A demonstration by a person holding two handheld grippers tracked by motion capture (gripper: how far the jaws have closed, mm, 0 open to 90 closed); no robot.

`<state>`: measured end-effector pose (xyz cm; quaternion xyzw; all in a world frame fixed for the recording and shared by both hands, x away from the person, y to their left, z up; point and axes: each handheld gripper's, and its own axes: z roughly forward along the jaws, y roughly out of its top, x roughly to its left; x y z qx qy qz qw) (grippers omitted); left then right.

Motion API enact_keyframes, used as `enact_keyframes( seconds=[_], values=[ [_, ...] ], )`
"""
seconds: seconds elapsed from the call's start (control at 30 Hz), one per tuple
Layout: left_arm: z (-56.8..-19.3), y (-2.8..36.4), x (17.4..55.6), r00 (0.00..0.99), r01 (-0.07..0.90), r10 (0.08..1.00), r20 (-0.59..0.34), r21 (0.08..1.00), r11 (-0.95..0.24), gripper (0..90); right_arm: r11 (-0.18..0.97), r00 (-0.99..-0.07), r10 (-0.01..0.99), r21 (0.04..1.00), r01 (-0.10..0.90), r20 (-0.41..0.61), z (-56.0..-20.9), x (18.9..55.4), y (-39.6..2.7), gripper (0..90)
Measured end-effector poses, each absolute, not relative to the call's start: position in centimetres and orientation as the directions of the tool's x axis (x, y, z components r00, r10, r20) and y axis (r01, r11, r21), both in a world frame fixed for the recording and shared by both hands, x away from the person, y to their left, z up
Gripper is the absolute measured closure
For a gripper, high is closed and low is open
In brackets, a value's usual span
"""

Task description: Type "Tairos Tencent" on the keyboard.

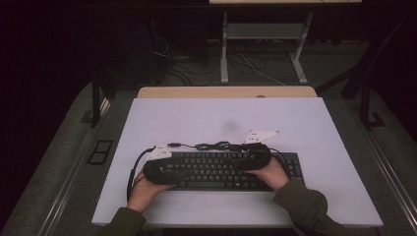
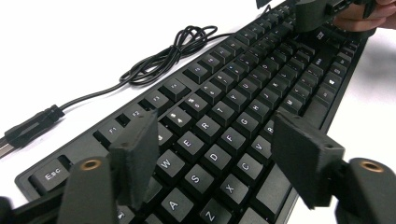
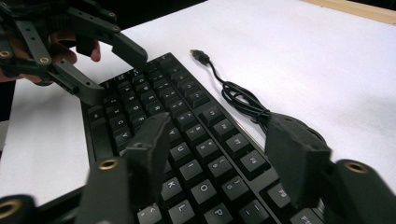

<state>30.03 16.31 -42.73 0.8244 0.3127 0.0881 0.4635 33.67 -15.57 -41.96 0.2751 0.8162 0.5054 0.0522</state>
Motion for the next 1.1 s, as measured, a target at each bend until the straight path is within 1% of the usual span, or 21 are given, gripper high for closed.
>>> enact_keyframes(
  seconds=[0.1,0.23,0.33,0.53,0.57,0.7,0.73,1.1],
  values=[
    [-42.8,16.0,30.0,0.787,0.431,0.6,-0.141,0.821,-0.373,22.4,0.353,-0.858,0.473,0.85,0.392,0.199,-42.1,33.7,-15.4,51.8],
    [-43.0,15.9,30.1,0.782,0.437,0.604,-0.152,0.825,-0.359,14.5,0.358,-0.863,0.456,0.843,0.402,0.218,-42.3,33.8,-15.2,58.1],
    [-43.0,15.9,30.1,0.781,0.436,0.606,-0.15,0.826,-0.357,11.7,0.368,-0.865,0.455,0.84,0.4,0.213,-42.4,33.8,-15.2,63.2],
    [-43.1,15.7,30.2,0.775,0.441,0.613,-0.152,0.826,-0.352,1.4,0.387,-0.869,0.445,0.829,0.403,0.215,-42.5,33.7,-14.9,73.9],
    [-43.1,15.6,30.2,0.775,0.44,0.614,-0.151,0.826,-0.352,0.2,0.392,-0.871,0.442,0.827,0.403,0.215,-42.6,33.7,-14.8,76.0],
    [-43.0,15.5,30.2,0.774,0.444,0.614,-0.154,0.824,-0.353,0.0,0.406,-0.874,0.435,0.82,0.404,0.215,-42.7,33.6,-14.6,86.9],
    [-43.0,15.5,30.2,0.773,0.446,0.616,-0.155,0.823,-0.352,0.0,0.409,-0.875,0.433,0.818,0.405,0.216,-42.7,33.5,-14.6,88.3],
    [-43.3,15.2,30.2,0.785,0.445,0.6,-0.155,0.815,-0.372,0.0,0.461,-0.881,0.431,0.791,0.402,0.196,-43.4,33.6,-13.7,89.3]
  ],
)
